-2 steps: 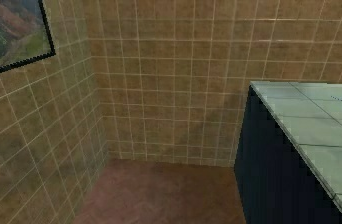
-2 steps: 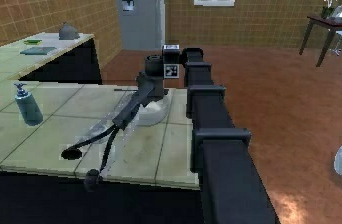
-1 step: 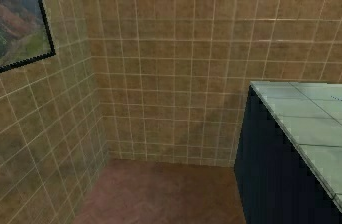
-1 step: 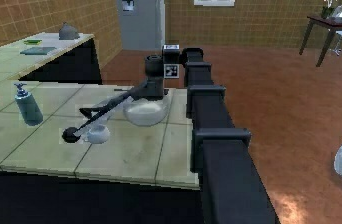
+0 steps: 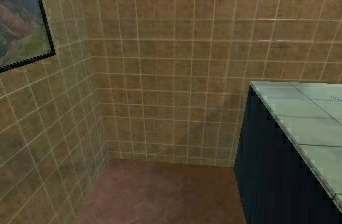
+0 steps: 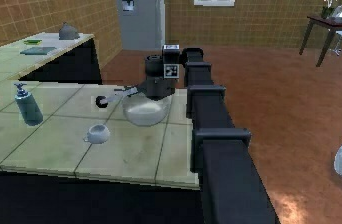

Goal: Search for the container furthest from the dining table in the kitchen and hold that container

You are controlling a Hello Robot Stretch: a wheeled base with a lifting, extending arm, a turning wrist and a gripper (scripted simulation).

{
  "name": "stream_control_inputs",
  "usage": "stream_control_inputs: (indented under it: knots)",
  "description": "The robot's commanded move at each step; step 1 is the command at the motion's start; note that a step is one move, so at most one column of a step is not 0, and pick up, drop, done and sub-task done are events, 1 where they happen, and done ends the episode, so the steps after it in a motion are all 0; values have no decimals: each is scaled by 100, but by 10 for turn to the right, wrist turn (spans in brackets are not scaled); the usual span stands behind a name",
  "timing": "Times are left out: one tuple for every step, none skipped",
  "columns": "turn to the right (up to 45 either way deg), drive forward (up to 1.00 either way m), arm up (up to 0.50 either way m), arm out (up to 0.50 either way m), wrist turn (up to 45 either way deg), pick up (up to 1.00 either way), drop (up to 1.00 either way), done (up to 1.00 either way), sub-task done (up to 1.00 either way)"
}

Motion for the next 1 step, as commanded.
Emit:
stream_control_inputs:
  knots:
    - [0,0,0,0,300,0,0,0,0]
